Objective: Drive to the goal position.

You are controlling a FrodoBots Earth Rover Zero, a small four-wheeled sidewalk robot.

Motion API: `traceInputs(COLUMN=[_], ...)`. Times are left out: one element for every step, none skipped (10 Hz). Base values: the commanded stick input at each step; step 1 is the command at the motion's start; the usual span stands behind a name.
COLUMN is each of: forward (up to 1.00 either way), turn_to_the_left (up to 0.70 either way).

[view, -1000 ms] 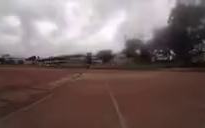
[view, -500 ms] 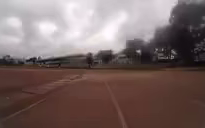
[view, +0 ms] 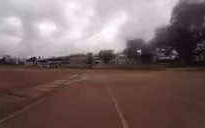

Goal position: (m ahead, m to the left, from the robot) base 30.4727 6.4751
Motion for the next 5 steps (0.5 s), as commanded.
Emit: traceInputs(forward=[0.70, 0.70, 0.70, 0.70, 0.70], turn_to_the_left=[0.01, 0.02, 0.02, 0.00, 0.00])
